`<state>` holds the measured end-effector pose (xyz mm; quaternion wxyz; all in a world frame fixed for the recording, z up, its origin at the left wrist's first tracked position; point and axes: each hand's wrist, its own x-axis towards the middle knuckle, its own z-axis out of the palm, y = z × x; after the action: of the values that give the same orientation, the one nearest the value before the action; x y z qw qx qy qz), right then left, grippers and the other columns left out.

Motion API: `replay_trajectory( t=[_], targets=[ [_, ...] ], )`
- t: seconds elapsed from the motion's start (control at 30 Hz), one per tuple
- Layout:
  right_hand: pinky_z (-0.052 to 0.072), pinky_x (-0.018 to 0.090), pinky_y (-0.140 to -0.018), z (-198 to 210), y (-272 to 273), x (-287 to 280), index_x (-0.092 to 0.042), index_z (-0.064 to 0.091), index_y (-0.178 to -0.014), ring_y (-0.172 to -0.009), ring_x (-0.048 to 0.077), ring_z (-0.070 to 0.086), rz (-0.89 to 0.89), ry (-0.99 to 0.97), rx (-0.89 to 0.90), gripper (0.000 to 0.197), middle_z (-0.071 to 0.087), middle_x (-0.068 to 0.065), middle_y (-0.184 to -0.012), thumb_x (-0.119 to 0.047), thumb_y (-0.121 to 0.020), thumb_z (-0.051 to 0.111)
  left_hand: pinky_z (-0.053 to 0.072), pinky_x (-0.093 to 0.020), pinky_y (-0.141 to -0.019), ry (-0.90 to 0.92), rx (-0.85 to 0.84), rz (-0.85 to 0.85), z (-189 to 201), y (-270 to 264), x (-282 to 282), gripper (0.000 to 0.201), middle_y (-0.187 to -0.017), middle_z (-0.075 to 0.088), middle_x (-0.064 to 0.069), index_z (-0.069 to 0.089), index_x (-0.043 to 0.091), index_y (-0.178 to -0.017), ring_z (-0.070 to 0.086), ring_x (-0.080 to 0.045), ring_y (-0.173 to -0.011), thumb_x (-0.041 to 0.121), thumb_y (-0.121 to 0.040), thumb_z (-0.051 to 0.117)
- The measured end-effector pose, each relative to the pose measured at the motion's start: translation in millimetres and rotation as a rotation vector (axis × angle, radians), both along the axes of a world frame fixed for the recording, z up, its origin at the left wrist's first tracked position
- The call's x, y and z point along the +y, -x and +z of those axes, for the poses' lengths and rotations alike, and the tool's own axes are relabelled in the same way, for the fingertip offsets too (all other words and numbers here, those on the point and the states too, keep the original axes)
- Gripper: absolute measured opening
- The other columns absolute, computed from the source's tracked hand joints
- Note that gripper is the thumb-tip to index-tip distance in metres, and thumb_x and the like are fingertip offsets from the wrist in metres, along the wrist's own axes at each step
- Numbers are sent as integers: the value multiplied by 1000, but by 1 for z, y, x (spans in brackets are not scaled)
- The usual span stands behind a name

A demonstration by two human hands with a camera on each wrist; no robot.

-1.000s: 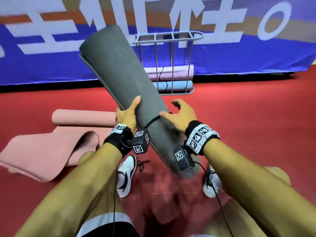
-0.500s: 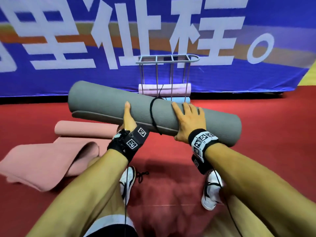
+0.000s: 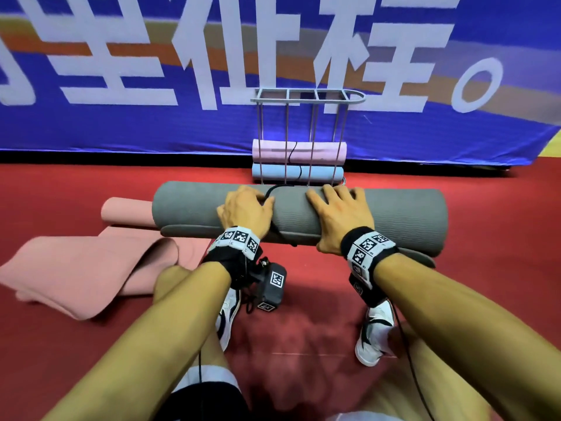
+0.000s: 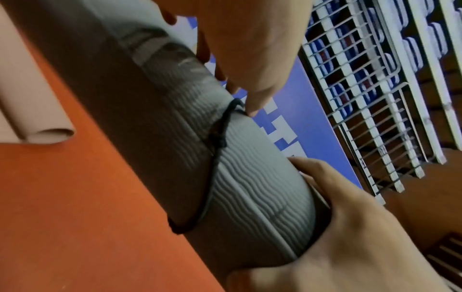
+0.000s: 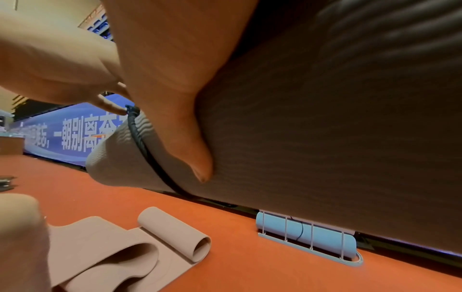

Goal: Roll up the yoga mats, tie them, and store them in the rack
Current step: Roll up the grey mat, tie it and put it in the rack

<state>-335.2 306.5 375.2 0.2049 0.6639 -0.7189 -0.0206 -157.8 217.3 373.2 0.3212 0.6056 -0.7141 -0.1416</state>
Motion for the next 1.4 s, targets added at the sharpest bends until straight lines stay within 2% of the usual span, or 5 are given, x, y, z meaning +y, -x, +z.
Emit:
replay_trajectory(
  t=[0.43, 0.67, 0.8, 1.27, 1.4],
  targets=[
    [34, 46, -90, -5, -4, -4, -24, 45, -138, -107, 30, 54, 32, 0, -16, 103, 56, 4, -119, -49, -43, 77, 40, -37, -104, -14, 208, -194, 7, 32, 19, 23, -116, 70, 6, 70, 26, -107, 62, -20, -115, 38, -87, 66],
    [36, 46, -90, 16, 13, 6, -25, 44, -133, -106, 27, 55, -1, 7, -48, 101, 58, 1, -118, -58, -43, 75, 14, -66, -120, 228, -414, -492, 0, -27, -2, 113, -149, 47, 3, 43, 23, -146, 42, -20, -141, 91, -57, 51],
    [36, 45, -91, 28, 17, 19, -27, 43, -132, -107, 26, 56, -4, 16, -63, 101, 59, -2, -118, -62, -42, 74, 7, -67, -119, 211, -825, -481, 7, -37, -7, 139, -167, 12, -2, 7, 29, -159, 8, -26, -155, 88, -51, 71],
    [34, 42, -85, 51, 32, -12, -25, 47, -136, -103, 25, 58, 24, -47, -89, 106, 61, -6, -118, -67, -42, 69, 21, -64, -117, 308, -840, -609, 35, 51, -9, 134, -152, 32, -3, 21, 14, -152, 32, -22, -144, 75, -50, 81],
    [34, 42, -84, 33, 57, -55, -24, 47, -136, -99, 26, 59, 26, -93, -153, 106, 63, -6, -117, -68, -42, 68, 15, -63, -120, 229, -815, -653, 23, 69, -54, 146, -163, 22, -1, -2, 18, -160, 23, -20, -151, 76, -54, 80]
  ],
)
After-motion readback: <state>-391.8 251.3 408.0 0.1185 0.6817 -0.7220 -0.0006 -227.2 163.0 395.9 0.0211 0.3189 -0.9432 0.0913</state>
